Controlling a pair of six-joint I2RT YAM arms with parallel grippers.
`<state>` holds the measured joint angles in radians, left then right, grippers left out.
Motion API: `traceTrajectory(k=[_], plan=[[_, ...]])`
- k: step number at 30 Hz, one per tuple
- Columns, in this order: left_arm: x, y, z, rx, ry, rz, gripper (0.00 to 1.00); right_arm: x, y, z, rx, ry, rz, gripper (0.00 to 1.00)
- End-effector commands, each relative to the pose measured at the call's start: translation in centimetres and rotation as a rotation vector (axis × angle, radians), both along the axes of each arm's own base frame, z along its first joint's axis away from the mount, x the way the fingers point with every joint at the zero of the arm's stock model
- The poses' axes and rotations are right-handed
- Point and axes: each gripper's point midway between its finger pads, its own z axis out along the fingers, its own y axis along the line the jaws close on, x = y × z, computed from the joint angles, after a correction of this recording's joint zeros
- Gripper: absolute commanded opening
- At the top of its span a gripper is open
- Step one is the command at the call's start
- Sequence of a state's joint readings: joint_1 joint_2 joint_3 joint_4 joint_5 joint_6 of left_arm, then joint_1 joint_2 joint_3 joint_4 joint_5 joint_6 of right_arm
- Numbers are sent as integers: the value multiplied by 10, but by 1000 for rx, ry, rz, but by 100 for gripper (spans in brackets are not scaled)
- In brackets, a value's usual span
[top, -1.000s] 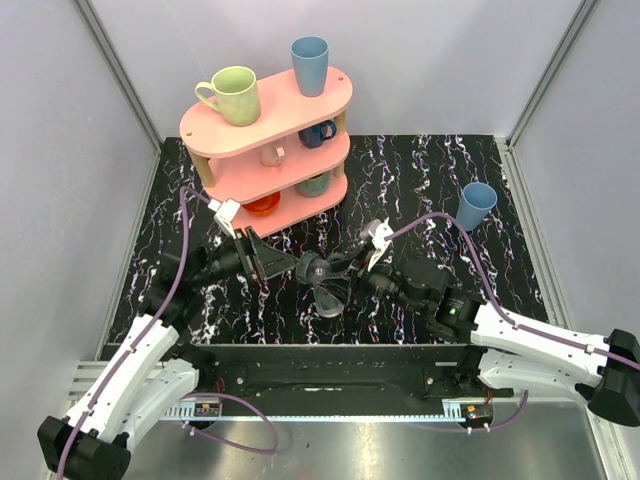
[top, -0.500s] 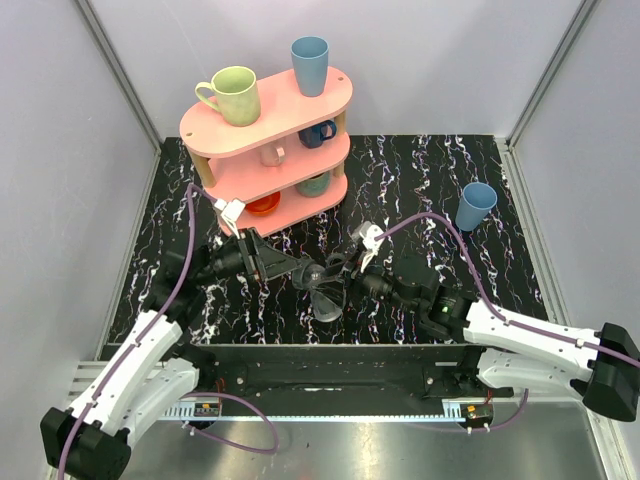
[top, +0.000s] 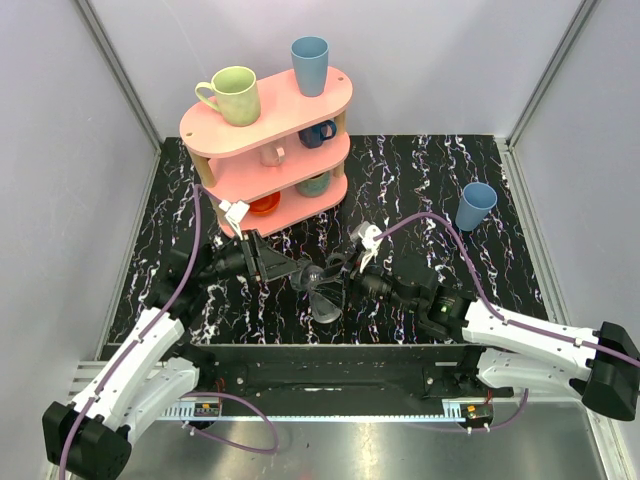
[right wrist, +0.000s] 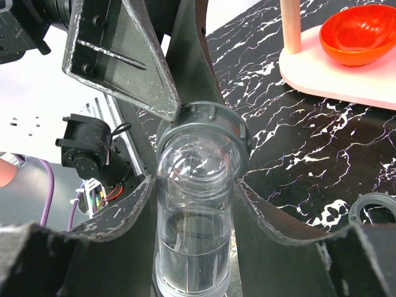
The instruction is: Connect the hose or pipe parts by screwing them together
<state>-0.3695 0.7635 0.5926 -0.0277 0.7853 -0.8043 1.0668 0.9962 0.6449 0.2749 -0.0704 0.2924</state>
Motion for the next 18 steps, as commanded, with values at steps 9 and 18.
traceTrajectory(k=[9, 18], plan=[[-10, -5, 8, -25, -66, -80, 50, 1, 6, 28, 93, -38, 1, 18], [-3, 1, -6, 64, -43, -38, 0, 3, -3, 20, 83, -34, -30, 18]])
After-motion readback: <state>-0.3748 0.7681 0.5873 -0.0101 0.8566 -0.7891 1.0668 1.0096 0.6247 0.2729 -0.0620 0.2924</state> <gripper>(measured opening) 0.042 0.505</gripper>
